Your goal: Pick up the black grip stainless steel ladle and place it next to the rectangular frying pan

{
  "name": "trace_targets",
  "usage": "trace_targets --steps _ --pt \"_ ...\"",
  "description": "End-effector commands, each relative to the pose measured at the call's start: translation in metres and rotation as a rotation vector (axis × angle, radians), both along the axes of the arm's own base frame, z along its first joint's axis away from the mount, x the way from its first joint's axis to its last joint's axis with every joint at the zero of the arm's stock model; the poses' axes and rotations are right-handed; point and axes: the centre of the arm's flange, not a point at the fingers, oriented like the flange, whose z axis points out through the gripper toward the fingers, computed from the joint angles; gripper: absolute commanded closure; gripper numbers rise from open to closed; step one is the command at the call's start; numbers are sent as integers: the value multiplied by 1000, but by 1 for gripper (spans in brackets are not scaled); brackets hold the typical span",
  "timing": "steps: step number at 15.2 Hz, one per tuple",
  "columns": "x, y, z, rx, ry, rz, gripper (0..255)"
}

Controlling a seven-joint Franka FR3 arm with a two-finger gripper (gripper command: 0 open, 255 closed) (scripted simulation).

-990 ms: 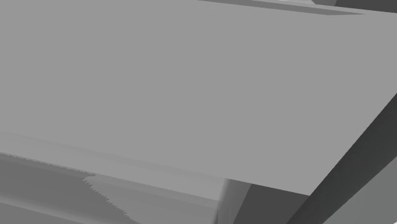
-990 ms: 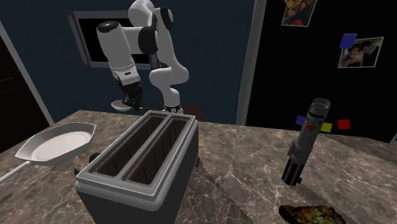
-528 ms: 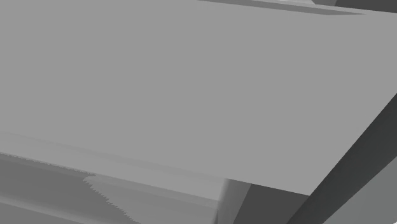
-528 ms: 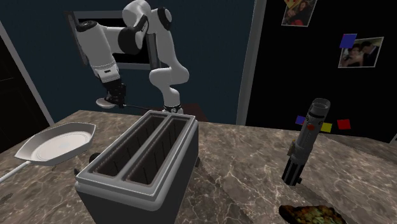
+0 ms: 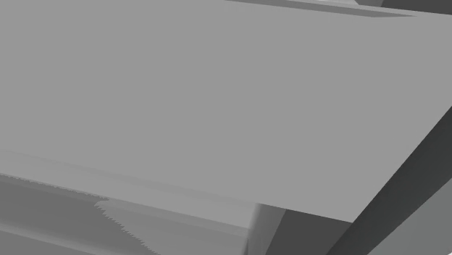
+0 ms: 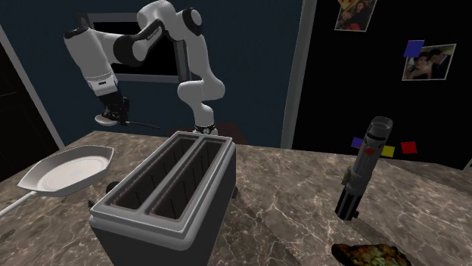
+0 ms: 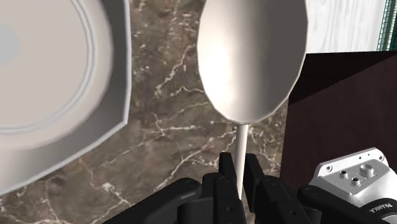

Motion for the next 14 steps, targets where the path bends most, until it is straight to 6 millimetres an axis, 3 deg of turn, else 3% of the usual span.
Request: trace_targets --steps 1,13,14 --pt "-14 -24 2 0 0 2 255" --pt "-99 -158 2 0 0 2 255" --pt "-110 -176 2 0 0 2 255"
